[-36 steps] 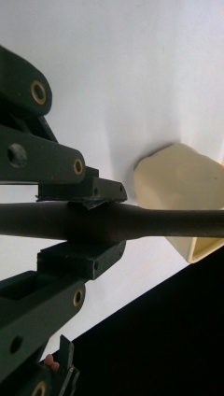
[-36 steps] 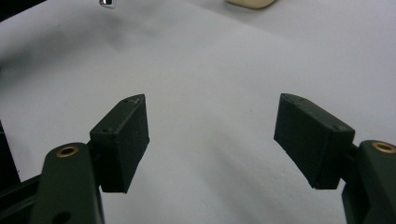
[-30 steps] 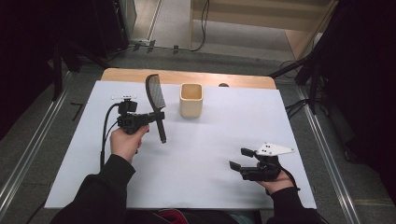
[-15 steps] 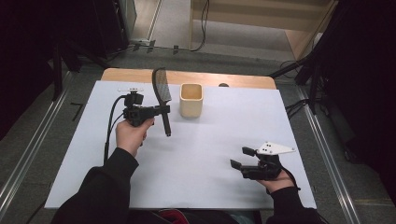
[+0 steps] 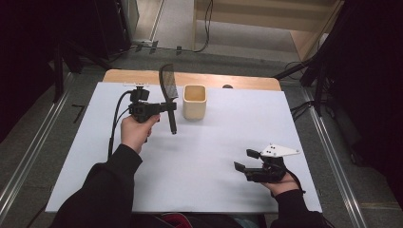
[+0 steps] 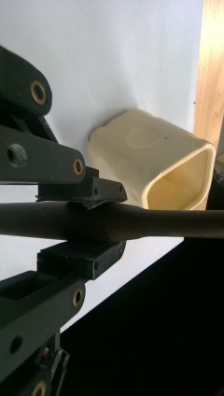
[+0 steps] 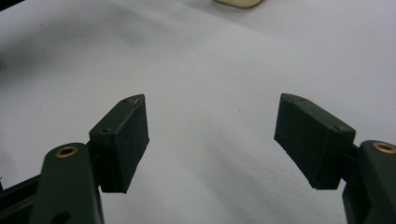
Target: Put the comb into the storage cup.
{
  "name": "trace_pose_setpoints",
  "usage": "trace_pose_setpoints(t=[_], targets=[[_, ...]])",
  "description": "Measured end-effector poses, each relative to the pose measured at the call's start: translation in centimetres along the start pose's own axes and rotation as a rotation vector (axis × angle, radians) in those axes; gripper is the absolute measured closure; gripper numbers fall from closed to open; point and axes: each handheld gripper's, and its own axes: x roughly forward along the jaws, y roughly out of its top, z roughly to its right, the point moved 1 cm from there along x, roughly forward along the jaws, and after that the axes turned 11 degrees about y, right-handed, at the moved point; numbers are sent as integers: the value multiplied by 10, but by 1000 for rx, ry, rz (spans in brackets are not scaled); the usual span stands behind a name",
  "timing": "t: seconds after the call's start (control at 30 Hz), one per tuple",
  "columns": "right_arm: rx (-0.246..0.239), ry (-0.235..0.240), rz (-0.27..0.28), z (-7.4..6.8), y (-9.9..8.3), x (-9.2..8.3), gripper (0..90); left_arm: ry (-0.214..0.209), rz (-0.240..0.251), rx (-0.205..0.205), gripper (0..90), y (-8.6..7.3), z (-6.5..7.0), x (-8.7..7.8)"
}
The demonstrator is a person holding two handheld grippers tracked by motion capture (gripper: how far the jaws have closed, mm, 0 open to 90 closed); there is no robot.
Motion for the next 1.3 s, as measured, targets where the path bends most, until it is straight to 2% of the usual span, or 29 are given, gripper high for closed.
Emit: trace_pose_setpoints(t=[0.63,0.8,0.93,1.17,1.3], targets=[[-1,0,1,-1,1,2,242,-19,-6,71,725,24,20,17],[1,2,-2,0,1,2,242,-84,-5,57,725,32,30,17],[-5,-3,2,-1,2,2,242,-70,-2,83,725,40,38,19],[-6,4,0,-2,2,2,242,-60,-1,104,725,50,46,26],[-11,-2,15,-2,3,1,242,-70,5,103,725,55,47,30]])
